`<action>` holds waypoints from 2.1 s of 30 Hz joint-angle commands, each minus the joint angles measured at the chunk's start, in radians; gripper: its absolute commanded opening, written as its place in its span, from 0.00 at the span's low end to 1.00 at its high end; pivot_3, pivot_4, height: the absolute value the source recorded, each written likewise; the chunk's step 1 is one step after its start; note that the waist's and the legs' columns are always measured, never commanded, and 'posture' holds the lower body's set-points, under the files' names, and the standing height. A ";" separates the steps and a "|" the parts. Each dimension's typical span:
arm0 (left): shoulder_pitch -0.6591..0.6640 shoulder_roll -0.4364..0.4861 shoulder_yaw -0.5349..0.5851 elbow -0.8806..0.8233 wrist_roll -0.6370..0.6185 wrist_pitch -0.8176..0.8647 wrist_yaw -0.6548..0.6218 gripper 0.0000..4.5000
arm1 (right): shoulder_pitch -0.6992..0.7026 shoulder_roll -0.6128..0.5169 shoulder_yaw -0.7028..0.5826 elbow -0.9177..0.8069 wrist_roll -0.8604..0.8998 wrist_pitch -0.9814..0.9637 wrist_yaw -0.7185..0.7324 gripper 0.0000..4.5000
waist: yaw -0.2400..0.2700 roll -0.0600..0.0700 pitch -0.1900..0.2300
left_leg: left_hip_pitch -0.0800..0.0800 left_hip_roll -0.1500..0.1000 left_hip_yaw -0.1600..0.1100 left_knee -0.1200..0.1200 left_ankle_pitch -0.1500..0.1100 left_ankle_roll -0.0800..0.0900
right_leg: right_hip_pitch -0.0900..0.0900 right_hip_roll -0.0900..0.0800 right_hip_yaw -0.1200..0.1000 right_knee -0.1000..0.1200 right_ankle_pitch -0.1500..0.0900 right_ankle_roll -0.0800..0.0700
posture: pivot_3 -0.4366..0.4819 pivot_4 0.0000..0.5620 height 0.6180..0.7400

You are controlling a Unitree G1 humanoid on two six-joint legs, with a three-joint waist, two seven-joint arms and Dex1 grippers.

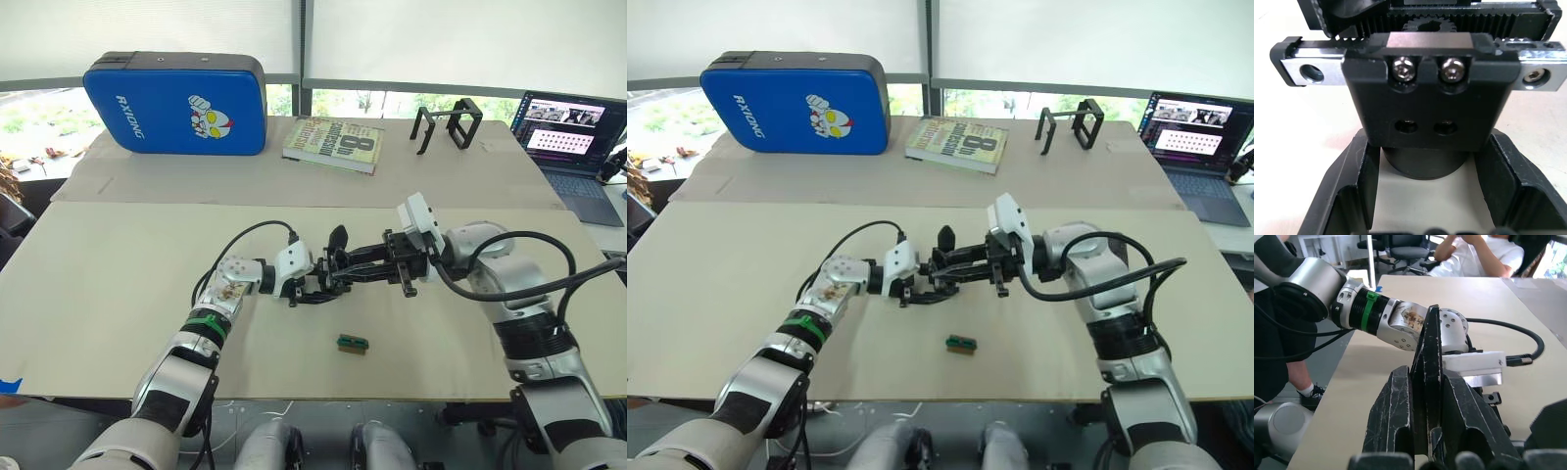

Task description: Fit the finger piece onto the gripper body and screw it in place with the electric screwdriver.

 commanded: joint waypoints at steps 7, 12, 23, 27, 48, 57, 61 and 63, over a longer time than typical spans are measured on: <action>-0.004 -0.008 -0.003 -0.033 0.004 -0.024 -0.030 0.51 | -0.049 0.059 0.010 0.170 -0.053 -0.146 0.044 0.08 | -0.002 0.000 0.000 | 0.000 0.000 0.000 0.000 0.000 0.000 | 0.000 0.003 0.000 0.002 0.000 0.000 | 0.48 0.27 1.00; 0.003 -0.006 -0.005 -0.043 0.006 -0.024 -0.032 0.51 | -0.072 0.074 0.007 0.249 -0.076 -0.174 0.045 0.08 | -0.004 0.000 0.000 | 0.000 0.000 0.000 0.000 0.000 0.000 | 0.000 0.003 0.000 0.002 0.000 0.000 | 0.48 0.27 1.00; 0.008 0.004 -0.007 -0.051 0.010 -0.023 -0.036 0.51 | -0.109 0.082 0.019 0.367 -0.119 -0.224 0.064 0.08 | -0.008 0.000 0.000 | 0.000 0.000 0.000 0.000 0.000 0.000 | -0.001 -0.002 0.000 0.002 0.000 0.000 | 0.48 0.27 1.00; 0.006 0.005 -0.006 -0.049 0.010 -0.021 -0.035 0.51 | -0.102 0.081 0.033 0.401 -0.140 -0.249 0.074 0.08 | -0.008 0.000 0.000 | 0.000 0.000 0.000 0.000 0.000 0.000 | 0.000 -0.001 0.000 0.002 0.000 0.000 | 0.48 0.27 1.00; 0.006 0.013 -0.001 -0.044 0.022 -0.013 -0.023 0.51 | -0.061 0.124 0.032 0.586 -0.153 -0.258 0.149 0.08 | -0.020 0.001 -0.002 | 0.006 0.000 -0.001 0.000 -0.004 -0.008 | 0.005 -0.004 0.000 0.002 0.000 0.000 | 0.48 0.27 1.00; 0.013 0.020 -0.001 -0.055 0.022 -0.008 -0.026 0.51 | -0.114 0.147 0.042 0.684 -0.178 -0.265 0.136 0.08 | -0.023 0.002 -0.003 | 0.008 0.000 -0.001 0.000 -0.005 -0.010 | 0.005 -0.004 0.001 0.002 0.000 0.000 | 0.48 0.27 1.00; 0.020 0.021 0.001 -0.066 0.021 -0.003 -0.023 0.51 | -0.075 0.148 0.023 0.643 -0.169 -0.248 0.067 0.08 | -0.024 0.002 -0.004 | 0.012 0.000 -0.001 -0.002 -0.006 -0.012 | 0.006 -0.006 0.001 0.002 0.000 -0.001 | 0.48 0.27 1.00; 0.022 0.021 0.002 -0.070 0.020 -0.001 -0.021 0.51 | -0.052 0.144 0.017 0.624 -0.171 -0.257 0.046 0.08 | -0.024 0.002 -0.006 | 0.013 0.000 -0.001 -0.003 -0.007 -0.013 | 0.006 -0.007 0.001 0.002 0.000 -0.001 | 0.48 0.27 1.00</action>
